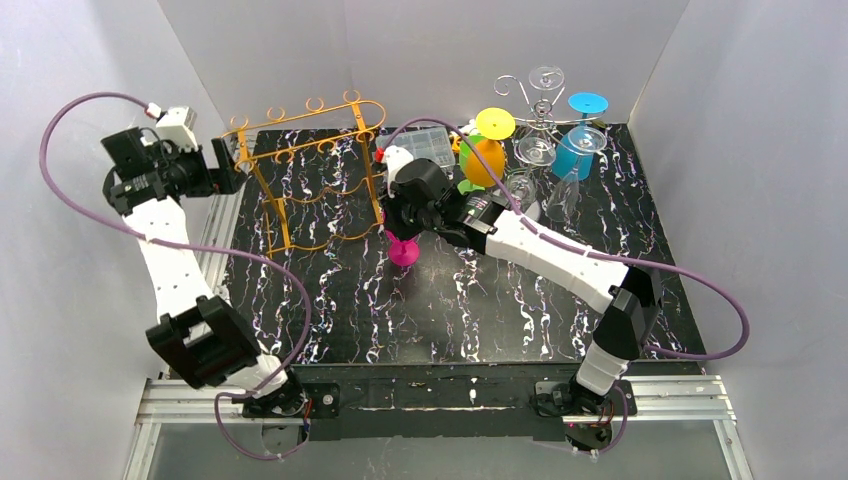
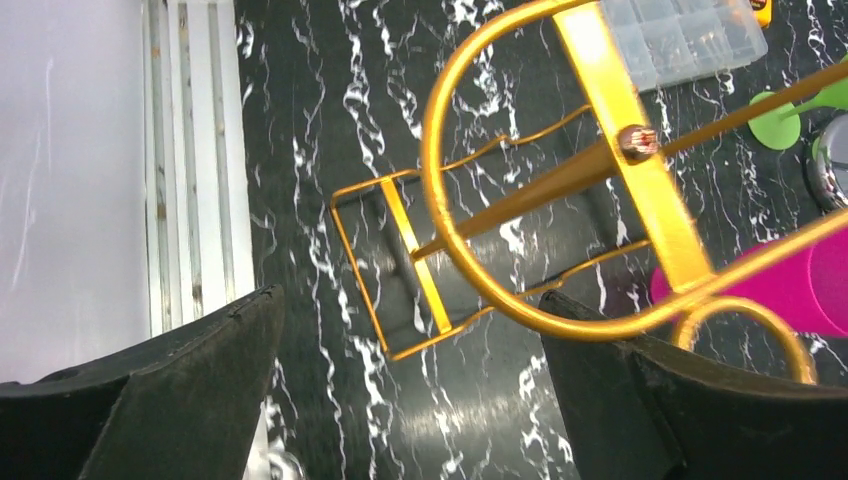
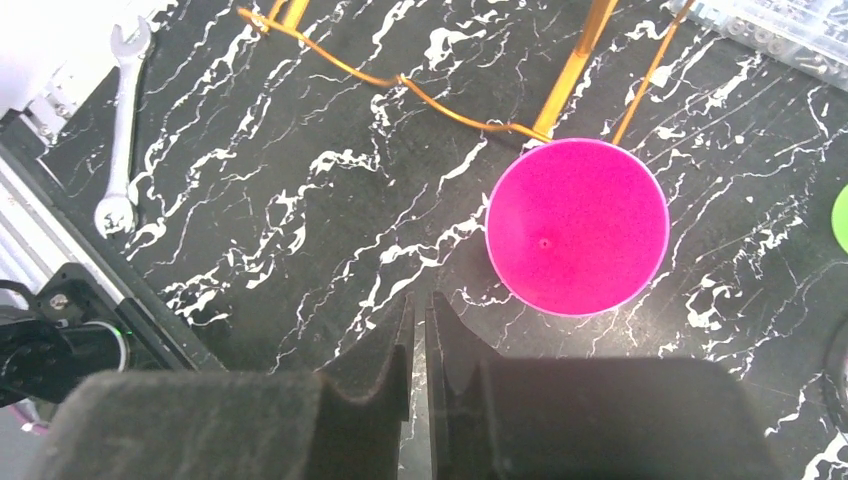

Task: Place the wine glass upside down on the wine glass rack
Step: Move the wine glass to the center of the board, then pick up the wine glass at the center of the board.

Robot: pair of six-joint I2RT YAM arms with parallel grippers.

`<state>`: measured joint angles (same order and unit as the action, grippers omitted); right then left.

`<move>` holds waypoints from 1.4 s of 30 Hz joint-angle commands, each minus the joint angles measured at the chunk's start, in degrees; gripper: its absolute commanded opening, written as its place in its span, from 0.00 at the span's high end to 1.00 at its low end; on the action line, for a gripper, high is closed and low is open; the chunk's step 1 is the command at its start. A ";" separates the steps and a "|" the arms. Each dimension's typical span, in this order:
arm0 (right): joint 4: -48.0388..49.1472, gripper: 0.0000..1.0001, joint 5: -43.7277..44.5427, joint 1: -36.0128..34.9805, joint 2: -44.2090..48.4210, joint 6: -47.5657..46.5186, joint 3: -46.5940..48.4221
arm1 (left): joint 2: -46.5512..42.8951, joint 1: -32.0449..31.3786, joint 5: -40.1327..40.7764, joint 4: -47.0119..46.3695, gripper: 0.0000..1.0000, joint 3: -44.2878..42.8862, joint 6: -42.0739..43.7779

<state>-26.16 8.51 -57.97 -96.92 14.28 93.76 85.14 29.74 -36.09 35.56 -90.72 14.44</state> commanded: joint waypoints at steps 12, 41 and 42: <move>-8.91 0.44 5.99 -0.92 -6.63 -7.73 9.77 | -10.66 6.58 -0.43 9.50 0.02 7.34 1.90; -7.63 0.91 -4.78 -0.92 3.50 -6.08 5.39 | -9.00 20.48 -32.53 36.01 0.06 -23.80 -7.61; -7.53 0.91 -6.40 -0.93 6.12 -5.08 5.79 | -9.54 20.46 -34.51 36.01 0.06 -23.54 -7.27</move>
<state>-35.23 8.80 -58.63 -103.62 5.02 97.58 77.71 49.93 -58.29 69.35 -113.40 9.10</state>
